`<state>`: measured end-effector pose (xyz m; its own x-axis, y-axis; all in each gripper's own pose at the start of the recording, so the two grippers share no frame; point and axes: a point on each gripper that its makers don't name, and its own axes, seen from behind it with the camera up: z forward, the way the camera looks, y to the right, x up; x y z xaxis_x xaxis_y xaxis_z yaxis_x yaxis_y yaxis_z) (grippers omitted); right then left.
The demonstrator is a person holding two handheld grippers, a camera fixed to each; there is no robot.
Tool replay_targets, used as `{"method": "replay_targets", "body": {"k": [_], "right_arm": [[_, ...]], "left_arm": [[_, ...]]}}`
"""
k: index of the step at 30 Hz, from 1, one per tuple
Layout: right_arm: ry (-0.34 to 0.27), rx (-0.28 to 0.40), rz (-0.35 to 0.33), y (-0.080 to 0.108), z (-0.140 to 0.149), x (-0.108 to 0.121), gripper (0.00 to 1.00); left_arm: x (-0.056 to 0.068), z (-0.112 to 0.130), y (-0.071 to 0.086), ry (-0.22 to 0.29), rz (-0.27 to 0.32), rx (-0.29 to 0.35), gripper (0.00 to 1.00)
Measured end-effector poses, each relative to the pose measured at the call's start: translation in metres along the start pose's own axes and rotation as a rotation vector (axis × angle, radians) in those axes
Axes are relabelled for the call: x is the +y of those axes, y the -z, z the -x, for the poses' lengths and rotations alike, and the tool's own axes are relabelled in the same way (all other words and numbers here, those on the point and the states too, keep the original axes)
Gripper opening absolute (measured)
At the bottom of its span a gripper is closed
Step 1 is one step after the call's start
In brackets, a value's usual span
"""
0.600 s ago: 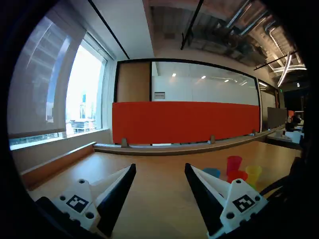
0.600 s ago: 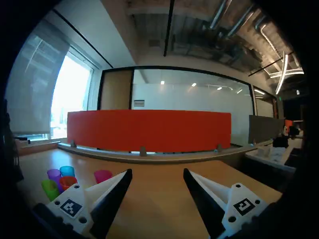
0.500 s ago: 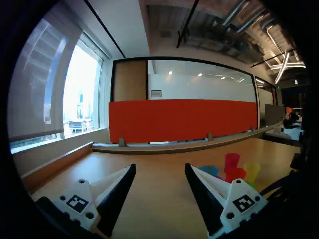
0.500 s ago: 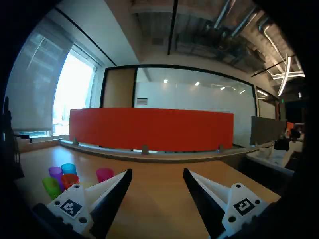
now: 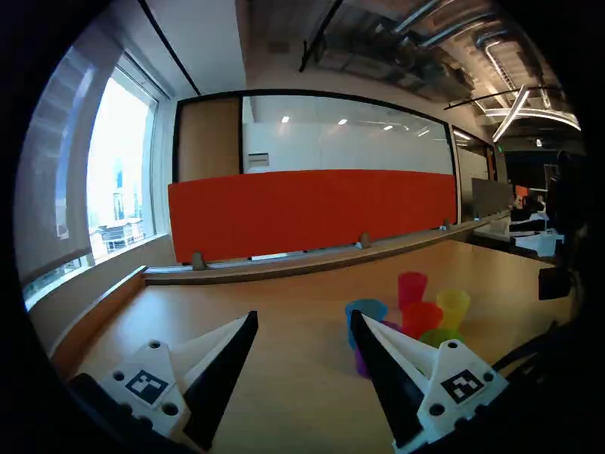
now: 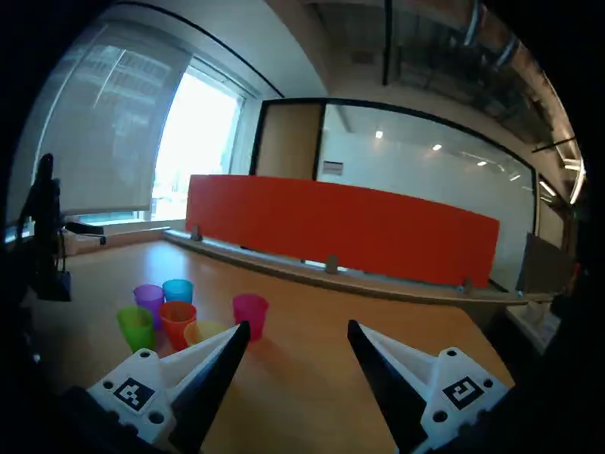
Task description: Pour water
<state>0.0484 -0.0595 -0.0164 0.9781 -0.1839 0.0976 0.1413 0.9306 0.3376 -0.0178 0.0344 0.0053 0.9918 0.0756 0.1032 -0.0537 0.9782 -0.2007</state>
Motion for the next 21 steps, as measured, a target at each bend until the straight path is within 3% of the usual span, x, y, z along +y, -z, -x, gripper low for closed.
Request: {"method": "replay_targets", "body": {"k": [8, 14, 21], "right_arm": [[0.013, -0.078, -0.161, 0.0, 0.005, -0.032, 1.0], [0.015, -0.125, -0.205, -0.002, 0.012, -0.036, 1.0], [0.062, -0.158, -0.245, -0.004, 0.017, -0.042, 1.0]], "left_arm": [[0.019, 0.007, -0.006, -0.05, 0.119, -0.069, 0.9], [0.035, 0.012, -0.006, -0.082, 0.197, -0.096, 0.9], [0.051, 0.024, -0.009, -0.131, 0.267, -0.143, 0.9]]}}
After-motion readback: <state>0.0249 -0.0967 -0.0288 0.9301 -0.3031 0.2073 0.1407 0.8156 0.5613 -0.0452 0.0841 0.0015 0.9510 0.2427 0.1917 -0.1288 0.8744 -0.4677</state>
